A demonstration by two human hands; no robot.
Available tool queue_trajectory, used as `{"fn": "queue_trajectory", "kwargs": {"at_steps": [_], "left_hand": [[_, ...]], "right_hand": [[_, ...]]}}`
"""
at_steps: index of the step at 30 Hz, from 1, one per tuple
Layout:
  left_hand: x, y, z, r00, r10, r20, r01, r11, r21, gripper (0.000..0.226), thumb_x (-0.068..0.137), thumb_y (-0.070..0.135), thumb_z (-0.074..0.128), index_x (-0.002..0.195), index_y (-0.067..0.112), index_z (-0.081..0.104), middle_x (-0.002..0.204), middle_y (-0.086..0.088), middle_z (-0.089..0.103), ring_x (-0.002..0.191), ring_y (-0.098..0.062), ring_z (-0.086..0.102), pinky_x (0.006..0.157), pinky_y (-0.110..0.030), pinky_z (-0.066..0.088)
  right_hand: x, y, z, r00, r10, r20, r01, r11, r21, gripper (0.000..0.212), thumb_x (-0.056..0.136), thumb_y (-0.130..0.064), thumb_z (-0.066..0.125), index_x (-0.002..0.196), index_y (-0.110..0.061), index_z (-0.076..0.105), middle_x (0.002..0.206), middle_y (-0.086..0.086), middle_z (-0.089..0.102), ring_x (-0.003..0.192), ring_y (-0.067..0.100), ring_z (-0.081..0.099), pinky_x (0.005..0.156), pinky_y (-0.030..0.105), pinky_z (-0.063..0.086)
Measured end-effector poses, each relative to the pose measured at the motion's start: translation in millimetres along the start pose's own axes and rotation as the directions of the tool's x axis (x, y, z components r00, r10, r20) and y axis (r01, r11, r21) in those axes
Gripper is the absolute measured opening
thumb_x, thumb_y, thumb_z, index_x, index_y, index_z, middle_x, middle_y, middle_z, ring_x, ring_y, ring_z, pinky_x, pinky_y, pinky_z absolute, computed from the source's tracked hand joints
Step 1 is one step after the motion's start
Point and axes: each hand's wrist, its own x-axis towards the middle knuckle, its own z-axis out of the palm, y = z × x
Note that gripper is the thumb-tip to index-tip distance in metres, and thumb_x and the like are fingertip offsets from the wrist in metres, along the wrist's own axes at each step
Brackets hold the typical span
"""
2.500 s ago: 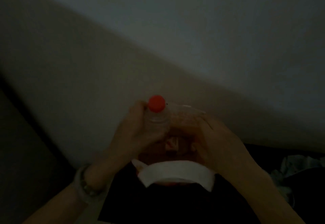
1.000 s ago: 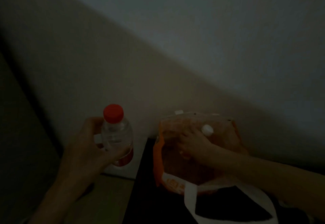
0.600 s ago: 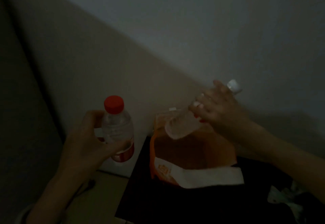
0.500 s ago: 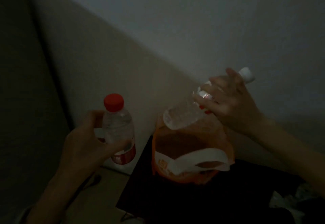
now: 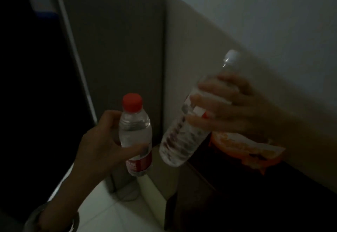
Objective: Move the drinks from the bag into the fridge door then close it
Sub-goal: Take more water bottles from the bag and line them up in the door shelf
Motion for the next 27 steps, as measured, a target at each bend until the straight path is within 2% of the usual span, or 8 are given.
{"fn": "queue_trajectory", "kwargs": {"at_steps": [3, 5, 12, 15, 19, 22, 24, 27], "left_hand": [[-41.0, -5.3, -34.2, 0.996, -0.077, -0.050, 0.083, 0.988, 0.129, 0.072, 0.050, 0.048, 0.077, 0.110, 0.030, 0.043, 0.098, 0.018, 0.056, 0.088, -0.010, 0.061, 0.073, -0.031, 0.054], [-66.4, -9.4, -55.8, 0.987, -0.126, -0.099, 0.142, 0.972, 0.186, 0.072, 0.049, 0.051, 0.074, 0.110, 0.029, 0.043, 0.097, 0.016, 0.056, 0.088, -0.012, 0.061, 0.076, -0.032, 0.053], [-138.8, -28.4, -132.7, 0.923, -0.280, -0.264, 0.349, 0.898, 0.267, 0.064, 0.053, 0.045, 0.081, 0.104, 0.031, 0.045, 0.080, 0.021, 0.060, 0.055, 0.004, 0.058, 0.058, -0.010, 0.040], [-167.6, -42.6, -172.3, 0.892, -0.297, -0.341, 0.402, 0.866, 0.298, 0.068, 0.052, 0.045, 0.084, 0.106, 0.020, 0.050, 0.085, 0.018, 0.060, 0.062, -0.005, 0.063, 0.058, -0.014, 0.042], [-210.3, -67.6, -235.3, 0.856, -0.312, -0.412, 0.464, 0.817, 0.344, 0.080, 0.049, 0.063, 0.077, 0.108, 0.016, 0.051, 0.091, 0.014, 0.060, 0.073, -0.008, 0.062, 0.065, -0.024, 0.051], [-241.8, -90.2, -286.1, 0.831, -0.326, -0.450, 0.509, 0.771, 0.382, 0.073, 0.050, 0.051, 0.077, 0.107, 0.013, 0.052, 0.095, 0.008, 0.064, 0.075, -0.012, 0.064, 0.066, -0.027, 0.052], [-260.9, -105.8, -319.1, 0.814, -0.345, -0.468, 0.545, 0.733, 0.407, 0.071, 0.050, 0.041, 0.085, 0.107, 0.013, 0.053, 0.095, 0.007, 0.064, 0.073, -0.013, 0.064, 0.064, -0.020, 0.047], [-284.7, -130.7, -361.6, 0.805, -0.350, -0.479, 0.565, 0.700, 0.437, 0.073, 0.049, 0.040, 0.086, 0.108, 0.013, 0.052, 0.096, 0.005, 0.065, 0.076, -0.011, 0.061, 0.065, -0.018, 0.044]], "right_hand": [[31.9, -38.8, 24.3, 0.991, -0.091, -0.098, 0.100, 0.991, 0.088, 0.026, 0.091, -0.019, 0.061, 0.117, -0.024, 0.061, 0.122, 0.007, 0.058, 0.116, 0.025, 0.052, 0.100, 0.046, 0.041], [54.1, -62.7, 39.2, 0.977, -0.124, -0.173, 0.152, 0.975, 0.160, 0.029, 0.090, -0.019, 0.062, 0.118, -0.023, 0.056, 0.123, 0.006, 0.053, 0.117, 0.024, 0.051, 0.100, 0.045, 0.041], [149.4, -139.6, 71.1, 0.923, -0.231, -0.308, 0.322, 0.901, 0.291, 0.039, 0.088, -0.019, 0.062, 0.125, -0.023, 0.048, 0.128, 0.006, 0.044, 0.123, 0.025, 0.044, 0.106, 0.045, 0.034], [198.7, -173.5, 77.6, 0.886, -0.337, -0.319, 0.432, 0.849, 0.303, 0.048, 0.085, -0.023, 0.062, 0.129, -0.023, 0.043, 0.131, 0.007, 0.041, 0.124, 0.026, 0.039, 0.108, 0.046, 0.028], [274.5, -223.5, 82.2, 0.843, -0.408, -0.351, 0.511, 0.811, 0.285, 0.050, 0.081, -0.025, 0.059, 0.128, -0.022, 0.042, 0.130, 0.007, 0.041, 0.121, 0.026, 0.040, 0.106, 0.046, 0.026], [333.6, -263.4, 81.8, 0.831, -0.409, -0.377, 0.523, 0.806, 0.278, 0.039, 0.088, -0.019, 0.049, 0.126, -0.022, 0.047, 0.126, 0.004, 0.056, 0.119, 0.026, 0.045, 0.107, 0.045, 0.026], [369.2, -287.9, 78.8, 0.845, -0.415, -0.336, 0.512, 0.808, 0.290, 0.039, 0.087, -0.023, 0.053, 0.125, -0.023, 0.047, 0.123, 0.002, 0.062, 0.118, 0.025, 0.051, 0.107, 0.046, 0.027], [416.1, -319.6, 78.0, 0.852, -0.466, -0.240, 0.521, 0.804, 0.286, 0.081, 0.063, -0.050, 0.079, 0.131, -0.024, 0.041, 0.132, 0.007, 0.050, 0.123, 0.029, 0.042, 0.109, 0.051, 0.021]]}}
